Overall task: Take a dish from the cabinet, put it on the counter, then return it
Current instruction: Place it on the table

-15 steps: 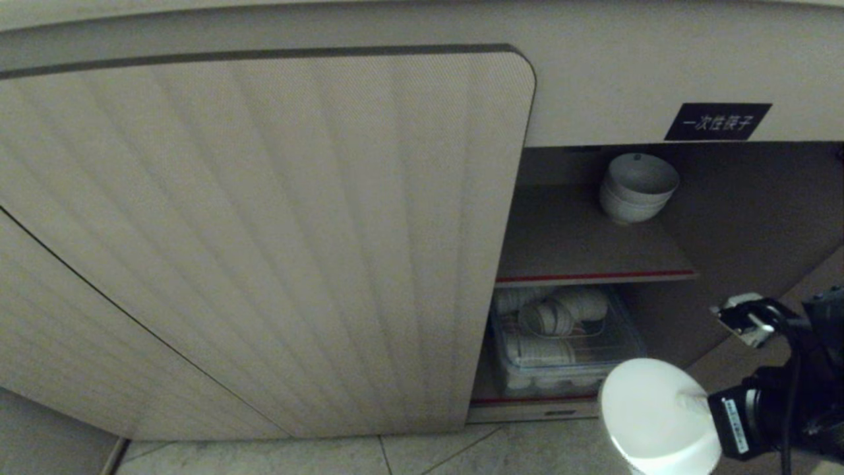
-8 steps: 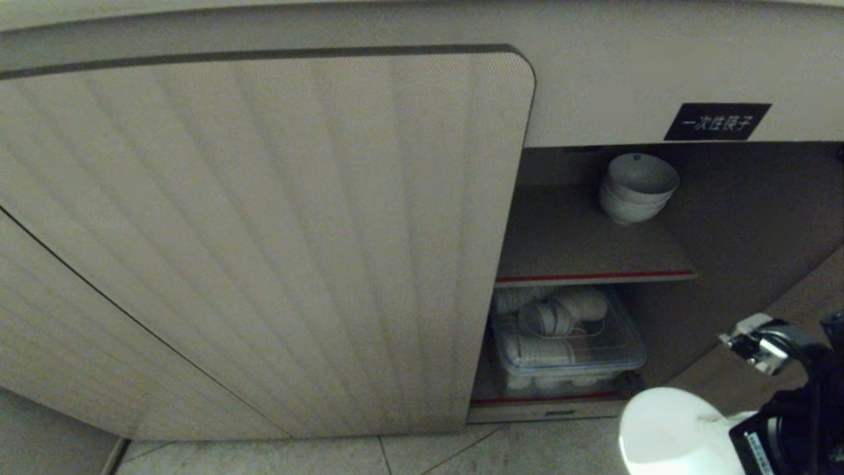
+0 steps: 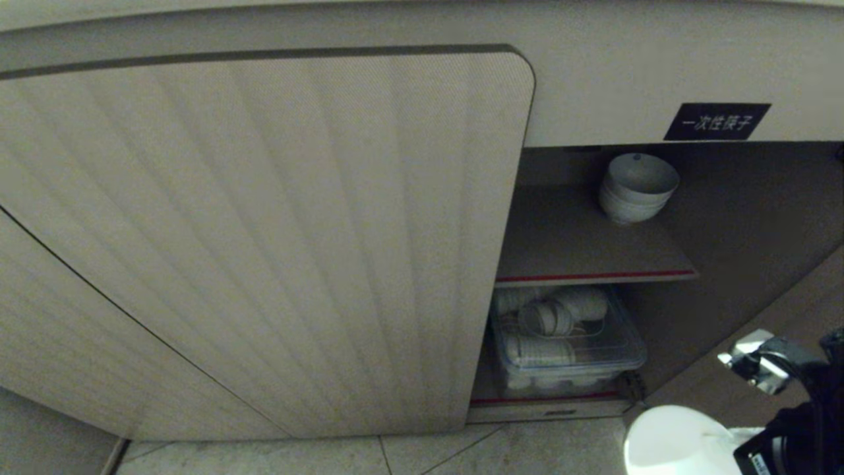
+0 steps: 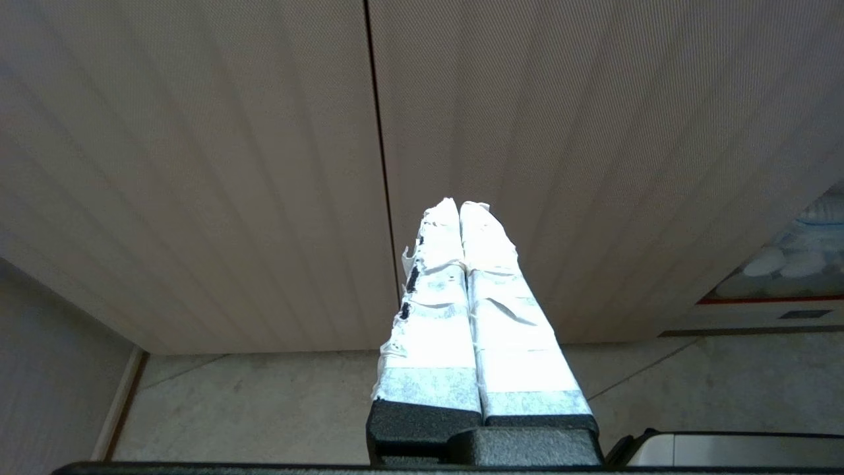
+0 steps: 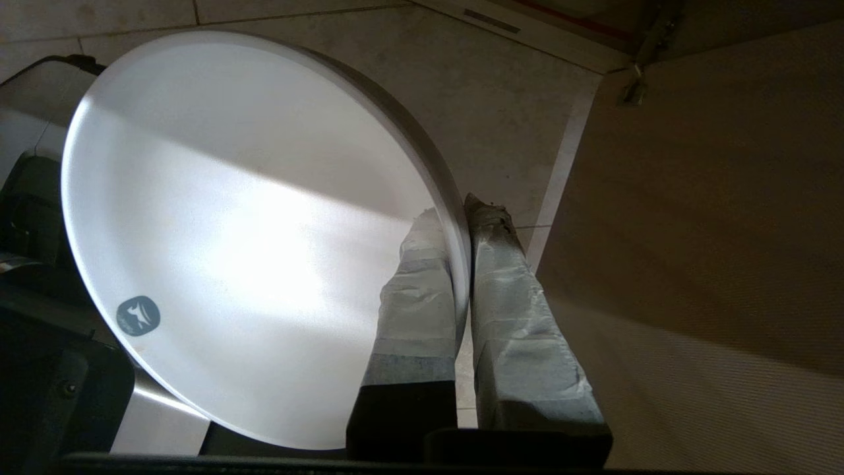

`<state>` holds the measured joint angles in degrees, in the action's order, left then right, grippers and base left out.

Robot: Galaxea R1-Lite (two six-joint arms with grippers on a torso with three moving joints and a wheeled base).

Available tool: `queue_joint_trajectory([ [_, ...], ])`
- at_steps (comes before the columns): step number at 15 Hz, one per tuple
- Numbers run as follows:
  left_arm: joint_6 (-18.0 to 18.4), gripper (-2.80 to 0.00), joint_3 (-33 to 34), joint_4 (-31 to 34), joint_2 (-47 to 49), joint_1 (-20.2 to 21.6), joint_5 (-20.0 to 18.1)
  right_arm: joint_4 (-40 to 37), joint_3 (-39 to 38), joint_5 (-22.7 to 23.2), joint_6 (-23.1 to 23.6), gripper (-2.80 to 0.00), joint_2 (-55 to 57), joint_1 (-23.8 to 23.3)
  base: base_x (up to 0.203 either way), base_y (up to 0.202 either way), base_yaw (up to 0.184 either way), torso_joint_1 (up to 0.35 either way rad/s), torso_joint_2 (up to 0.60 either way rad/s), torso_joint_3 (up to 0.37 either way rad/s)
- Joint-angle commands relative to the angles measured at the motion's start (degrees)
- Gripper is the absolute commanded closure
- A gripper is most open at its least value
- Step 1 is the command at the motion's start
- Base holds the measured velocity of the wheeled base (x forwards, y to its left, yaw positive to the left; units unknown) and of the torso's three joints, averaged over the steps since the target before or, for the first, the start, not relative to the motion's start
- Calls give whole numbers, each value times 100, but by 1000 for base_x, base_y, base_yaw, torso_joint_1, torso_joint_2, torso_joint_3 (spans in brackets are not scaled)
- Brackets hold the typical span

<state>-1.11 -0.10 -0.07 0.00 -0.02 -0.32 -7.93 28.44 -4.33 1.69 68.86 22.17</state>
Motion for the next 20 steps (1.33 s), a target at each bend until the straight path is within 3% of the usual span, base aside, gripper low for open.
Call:
queue_joint_trajectory([
  [1,-3,0,1,-1,0,2,1,32,-57,-86,3,0,110,97,0,0,0,0,0,0],
  [7,-3,0,1,-1,0,-6,-3,-306,131,-103,-2,0,101,20,0,0,0,0,0,0],
  [14,-3,0,1,-1,0,-6,-1,-503,156,-72,150,0,-23,-559,0,0,0,0,0,0],
  [20,-3,0,1,-1,0,-6,-3,-631,-80,-44,88,0,-487,-565,0,0,0,0,0,0],
])
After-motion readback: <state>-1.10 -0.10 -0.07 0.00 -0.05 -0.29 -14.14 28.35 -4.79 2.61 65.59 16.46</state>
